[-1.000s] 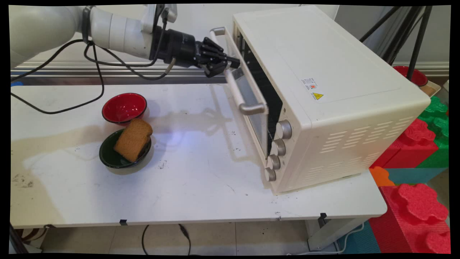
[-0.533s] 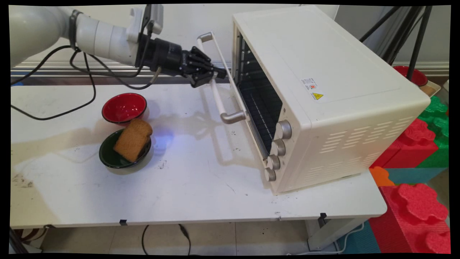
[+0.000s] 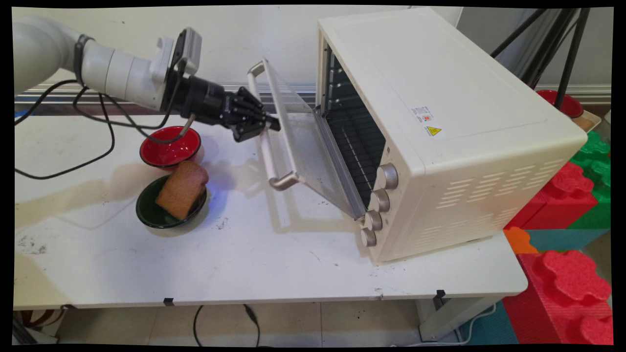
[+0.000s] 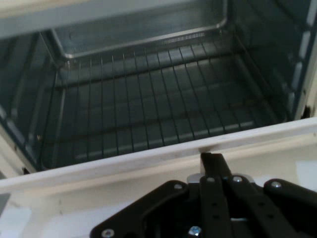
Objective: Open the oven
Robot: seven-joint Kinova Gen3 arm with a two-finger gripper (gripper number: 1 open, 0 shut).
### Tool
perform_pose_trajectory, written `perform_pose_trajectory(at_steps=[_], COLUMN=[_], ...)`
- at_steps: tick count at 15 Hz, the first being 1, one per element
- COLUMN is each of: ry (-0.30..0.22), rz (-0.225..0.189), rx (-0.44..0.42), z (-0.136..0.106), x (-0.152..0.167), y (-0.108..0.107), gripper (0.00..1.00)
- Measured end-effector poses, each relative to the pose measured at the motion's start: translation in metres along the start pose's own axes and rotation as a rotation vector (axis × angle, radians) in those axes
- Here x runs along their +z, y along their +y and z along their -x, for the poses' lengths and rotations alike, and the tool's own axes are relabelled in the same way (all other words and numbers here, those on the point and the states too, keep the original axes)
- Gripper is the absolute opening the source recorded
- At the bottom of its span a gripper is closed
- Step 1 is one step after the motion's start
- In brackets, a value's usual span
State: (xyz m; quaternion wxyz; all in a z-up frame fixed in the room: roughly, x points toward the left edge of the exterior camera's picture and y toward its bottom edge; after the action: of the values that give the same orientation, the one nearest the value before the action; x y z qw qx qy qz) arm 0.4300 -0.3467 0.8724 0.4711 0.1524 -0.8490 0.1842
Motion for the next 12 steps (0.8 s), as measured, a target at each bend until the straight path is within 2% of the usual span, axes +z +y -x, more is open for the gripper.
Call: perform_pose_trajectory(at_steps=[7,12], ry=[-0.077,-0.115], rz=[-0.001,-0.002], rx=[-0.009,-0.019], z=[0.046,0.070], x=[-0.001,-0.001], y=[0.007,0.010], gripper=[0.00,0.00])
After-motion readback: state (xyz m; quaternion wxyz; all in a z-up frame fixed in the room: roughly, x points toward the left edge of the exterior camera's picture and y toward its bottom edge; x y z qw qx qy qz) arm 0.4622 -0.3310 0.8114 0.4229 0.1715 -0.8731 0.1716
